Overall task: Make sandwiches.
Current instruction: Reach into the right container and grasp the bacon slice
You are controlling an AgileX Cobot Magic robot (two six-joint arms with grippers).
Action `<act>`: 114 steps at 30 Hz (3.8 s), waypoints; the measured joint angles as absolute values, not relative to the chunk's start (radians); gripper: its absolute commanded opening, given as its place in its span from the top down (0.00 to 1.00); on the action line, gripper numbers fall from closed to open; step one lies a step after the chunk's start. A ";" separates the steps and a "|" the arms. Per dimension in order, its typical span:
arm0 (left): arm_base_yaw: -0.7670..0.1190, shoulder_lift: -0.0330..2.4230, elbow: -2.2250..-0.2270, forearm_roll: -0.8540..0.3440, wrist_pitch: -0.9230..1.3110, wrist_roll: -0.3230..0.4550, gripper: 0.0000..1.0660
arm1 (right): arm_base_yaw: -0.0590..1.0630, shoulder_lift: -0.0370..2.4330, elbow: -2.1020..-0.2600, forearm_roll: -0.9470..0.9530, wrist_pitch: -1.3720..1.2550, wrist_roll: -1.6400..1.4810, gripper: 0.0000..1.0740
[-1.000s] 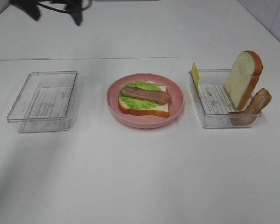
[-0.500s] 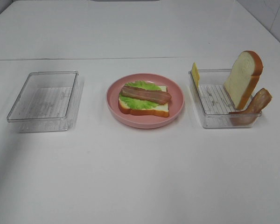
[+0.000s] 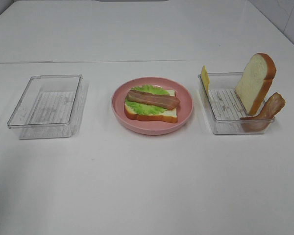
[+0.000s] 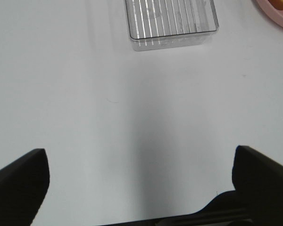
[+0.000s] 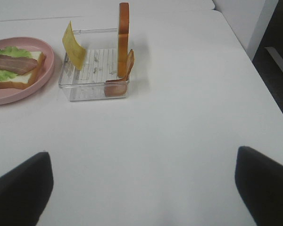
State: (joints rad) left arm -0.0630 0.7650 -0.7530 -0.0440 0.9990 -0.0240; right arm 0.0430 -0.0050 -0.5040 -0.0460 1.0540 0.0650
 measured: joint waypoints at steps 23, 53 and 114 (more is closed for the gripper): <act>-0.063 -0.005 -0.501 -0.041 1.050 0.008 0.06 | 0.043 -0.005 -0.504 -0.046 1.054 0.065 0.11; 0.112 -0.005 -0.501 -0.048 1.050 0.006 0.06 | 0.043 -0.005 -0.504 -0.046 1.054 0.065 0.11; 0.112 -0.005 -0.501 -0.049 1.050 0.006 0.06 | -0.085 2.003 -1.362 0.174 0.852 -0.245 0.21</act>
State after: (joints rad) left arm 0.1120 -0.0050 -0.5010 -0.0490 1.0500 0.0060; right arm -0.0850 2.0030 -1.3620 0.1740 0.8520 -0.2450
